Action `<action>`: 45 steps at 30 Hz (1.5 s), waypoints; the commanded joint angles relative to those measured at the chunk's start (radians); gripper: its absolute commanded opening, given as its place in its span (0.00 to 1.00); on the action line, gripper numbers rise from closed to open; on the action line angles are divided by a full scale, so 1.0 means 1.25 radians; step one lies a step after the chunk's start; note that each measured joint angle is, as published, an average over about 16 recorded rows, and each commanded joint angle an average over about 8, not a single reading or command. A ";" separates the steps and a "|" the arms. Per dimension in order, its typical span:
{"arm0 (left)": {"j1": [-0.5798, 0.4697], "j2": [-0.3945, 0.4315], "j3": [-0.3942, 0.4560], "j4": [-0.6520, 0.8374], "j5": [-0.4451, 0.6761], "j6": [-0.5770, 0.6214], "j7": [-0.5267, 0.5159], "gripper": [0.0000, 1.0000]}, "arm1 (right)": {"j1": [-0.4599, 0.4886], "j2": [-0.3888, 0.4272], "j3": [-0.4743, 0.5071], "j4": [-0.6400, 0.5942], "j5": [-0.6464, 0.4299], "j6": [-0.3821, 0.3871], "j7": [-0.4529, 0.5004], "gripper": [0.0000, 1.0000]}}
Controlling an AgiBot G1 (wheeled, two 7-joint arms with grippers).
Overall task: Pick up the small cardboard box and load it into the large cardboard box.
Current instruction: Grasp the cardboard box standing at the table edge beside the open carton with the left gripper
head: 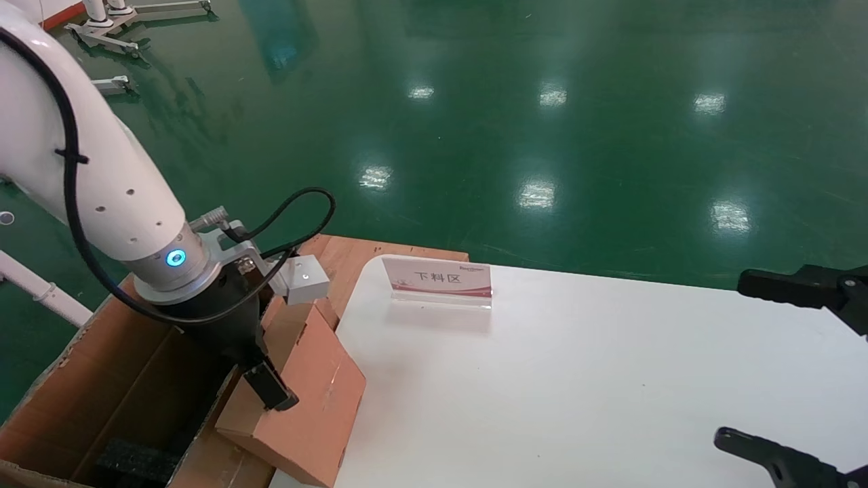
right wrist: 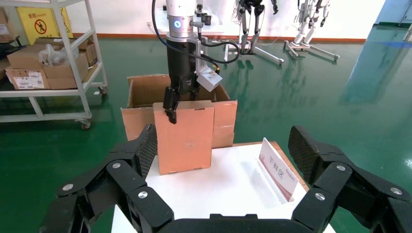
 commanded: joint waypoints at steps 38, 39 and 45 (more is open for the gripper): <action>0.000 -0.001 -0.002 0.001 0.001 0.001 0.000 0.00 | 0.000 0.000 0.000 0.000 0.000 0.000 0.000 0.00; 0.000 -0.001 -0.002 0.001 0.001 0.001 0.000 0.00 | 0.000 0.000 0.000 0.000 0.000 0.000 0.000 0.00; 0.000 -0.001 -0.002 0.001 0.001 0.001 0.000 0.00 | 0.000 0.000 0.000 0.000 0.000 0.000 0.000 0.70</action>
